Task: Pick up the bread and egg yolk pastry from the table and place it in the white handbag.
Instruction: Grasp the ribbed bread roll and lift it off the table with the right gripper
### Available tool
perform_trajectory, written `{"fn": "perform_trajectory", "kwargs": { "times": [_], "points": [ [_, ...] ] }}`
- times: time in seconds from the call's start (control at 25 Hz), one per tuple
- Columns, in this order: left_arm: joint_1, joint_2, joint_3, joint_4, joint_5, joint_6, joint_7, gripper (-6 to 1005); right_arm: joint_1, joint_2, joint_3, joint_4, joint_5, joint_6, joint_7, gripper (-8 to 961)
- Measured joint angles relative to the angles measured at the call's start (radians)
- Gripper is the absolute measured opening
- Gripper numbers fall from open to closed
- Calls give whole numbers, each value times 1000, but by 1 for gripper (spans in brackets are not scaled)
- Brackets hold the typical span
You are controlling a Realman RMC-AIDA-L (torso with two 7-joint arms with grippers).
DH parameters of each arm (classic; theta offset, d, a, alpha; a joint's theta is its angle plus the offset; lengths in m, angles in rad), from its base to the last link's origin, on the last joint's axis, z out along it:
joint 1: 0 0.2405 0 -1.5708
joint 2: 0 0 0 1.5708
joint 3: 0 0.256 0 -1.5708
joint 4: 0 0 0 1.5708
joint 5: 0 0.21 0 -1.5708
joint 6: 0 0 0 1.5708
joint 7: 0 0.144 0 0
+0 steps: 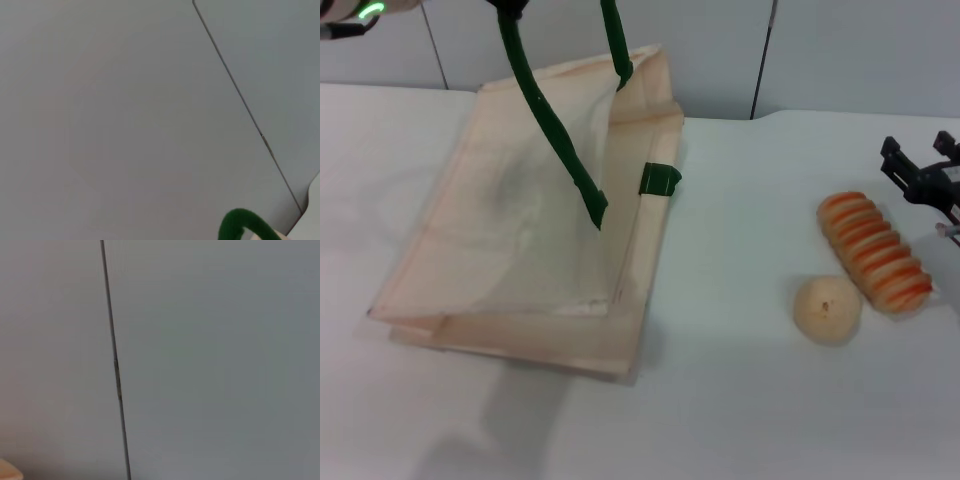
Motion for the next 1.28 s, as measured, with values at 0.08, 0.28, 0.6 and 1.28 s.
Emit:
{"fn": "perform_trajectory", "kwargs": {
  "times": [0.08,0.28,0.6,1.28],
  "points": [
    [-1,0,0,0,2,-1,1,113,9,-5,0,4,-17,6,32,681],
    [-7,0,-6,-1,7,-18,2,113,63,-13,-1,90,-178,-1,231,827],
    [-27,2,-12,-4,18,-38,4,114,256,2,-1,480,-506,-164,616,841],
    [-47,1,-4,-8,66,-54,6,113,430,10,-227,754,-872,-316,1097,841]
  ]
}}
